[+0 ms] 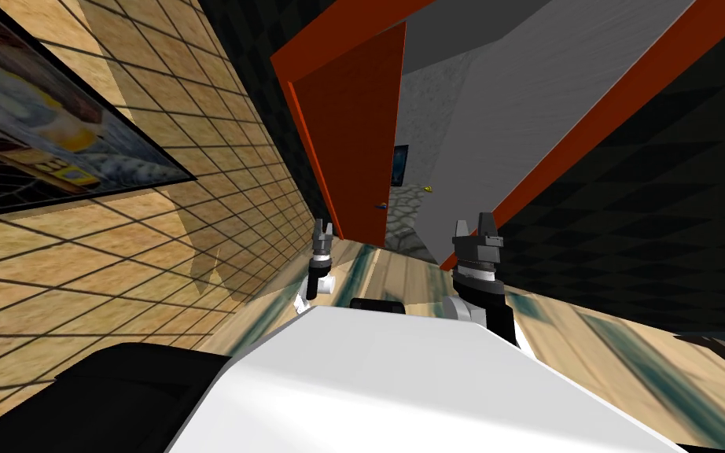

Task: Push the door open

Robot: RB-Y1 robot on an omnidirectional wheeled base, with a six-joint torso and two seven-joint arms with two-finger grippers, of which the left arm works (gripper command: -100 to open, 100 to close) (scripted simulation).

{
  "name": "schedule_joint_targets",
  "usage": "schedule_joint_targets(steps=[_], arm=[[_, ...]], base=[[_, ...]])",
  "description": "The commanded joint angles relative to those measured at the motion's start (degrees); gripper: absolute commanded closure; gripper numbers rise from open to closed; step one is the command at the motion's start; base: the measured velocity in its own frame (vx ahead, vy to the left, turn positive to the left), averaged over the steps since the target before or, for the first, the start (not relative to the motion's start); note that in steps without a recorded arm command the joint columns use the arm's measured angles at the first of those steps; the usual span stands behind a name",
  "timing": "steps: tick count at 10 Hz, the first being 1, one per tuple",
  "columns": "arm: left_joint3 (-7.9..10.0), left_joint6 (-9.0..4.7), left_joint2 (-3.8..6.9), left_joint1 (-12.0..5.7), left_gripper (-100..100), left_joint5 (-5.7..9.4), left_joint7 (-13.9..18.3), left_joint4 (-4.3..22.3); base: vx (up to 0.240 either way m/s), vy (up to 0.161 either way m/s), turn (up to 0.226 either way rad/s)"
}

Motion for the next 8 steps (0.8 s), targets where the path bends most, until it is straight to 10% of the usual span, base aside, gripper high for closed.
schedule_joint_targets(steps=[1, 8], arm=[[-0.06, -0.2, 0.24, -1.08, -100, 0.42, -0.2, 2.7], [-0.7, -1.32, 0.64, -5.02, -100, 1.8, -1.4, 13.5]], base=[[0.099, 0.003, -0.041], [0.095, -0.008, -0.048]])
